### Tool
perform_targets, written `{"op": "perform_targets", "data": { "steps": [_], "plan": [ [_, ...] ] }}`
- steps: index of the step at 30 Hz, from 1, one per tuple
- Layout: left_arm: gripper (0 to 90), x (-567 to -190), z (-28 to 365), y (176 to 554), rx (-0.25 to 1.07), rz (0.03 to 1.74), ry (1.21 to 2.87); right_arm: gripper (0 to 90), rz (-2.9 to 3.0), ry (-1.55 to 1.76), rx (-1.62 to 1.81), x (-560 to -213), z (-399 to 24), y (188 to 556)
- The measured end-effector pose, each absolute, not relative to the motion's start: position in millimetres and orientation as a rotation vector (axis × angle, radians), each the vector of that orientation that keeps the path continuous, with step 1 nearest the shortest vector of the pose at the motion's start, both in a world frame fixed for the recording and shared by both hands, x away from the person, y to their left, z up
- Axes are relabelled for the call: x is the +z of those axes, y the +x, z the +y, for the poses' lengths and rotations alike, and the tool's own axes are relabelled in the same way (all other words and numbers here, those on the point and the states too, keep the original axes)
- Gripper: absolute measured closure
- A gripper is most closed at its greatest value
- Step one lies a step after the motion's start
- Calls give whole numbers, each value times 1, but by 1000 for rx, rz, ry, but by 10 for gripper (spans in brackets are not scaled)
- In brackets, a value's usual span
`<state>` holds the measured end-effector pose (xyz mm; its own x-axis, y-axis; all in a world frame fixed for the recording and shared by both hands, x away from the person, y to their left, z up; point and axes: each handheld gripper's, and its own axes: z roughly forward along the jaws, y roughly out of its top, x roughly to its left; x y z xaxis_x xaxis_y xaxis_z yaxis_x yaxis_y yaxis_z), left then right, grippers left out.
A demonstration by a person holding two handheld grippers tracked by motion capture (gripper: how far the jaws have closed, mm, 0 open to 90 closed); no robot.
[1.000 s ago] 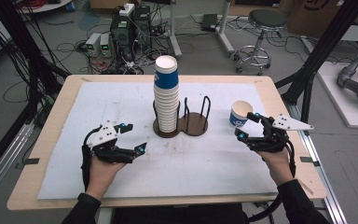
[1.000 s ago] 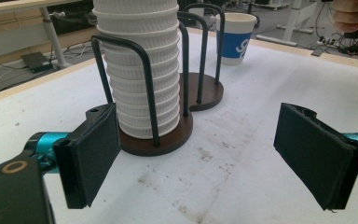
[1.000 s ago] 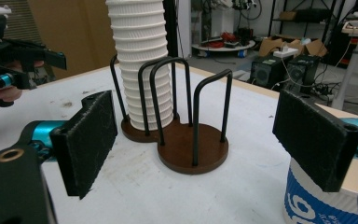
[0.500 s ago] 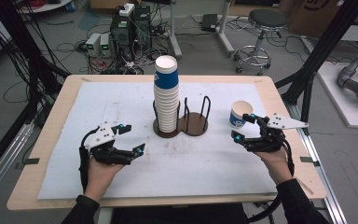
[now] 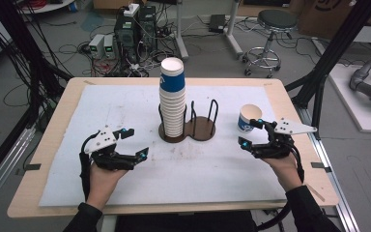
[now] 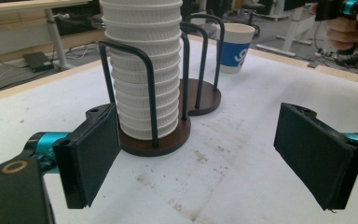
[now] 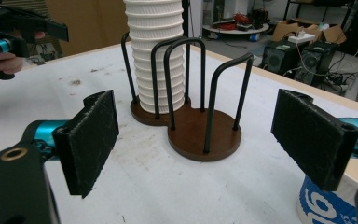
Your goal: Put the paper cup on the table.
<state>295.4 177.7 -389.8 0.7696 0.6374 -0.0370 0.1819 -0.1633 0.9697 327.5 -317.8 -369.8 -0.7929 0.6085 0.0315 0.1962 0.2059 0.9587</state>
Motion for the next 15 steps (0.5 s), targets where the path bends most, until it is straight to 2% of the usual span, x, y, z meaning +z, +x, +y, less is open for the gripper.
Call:
{"op": "perform_targets", "data": {
  "steps": [3,15],
  "plan": [
    [143,-389,176,295,488,658,1742,156,2135,756,1595,-371,-318,328],
    [143,-391,175,299,487,678,1746,157,2129,735,1584,-371,-316,324]
  ]
}}
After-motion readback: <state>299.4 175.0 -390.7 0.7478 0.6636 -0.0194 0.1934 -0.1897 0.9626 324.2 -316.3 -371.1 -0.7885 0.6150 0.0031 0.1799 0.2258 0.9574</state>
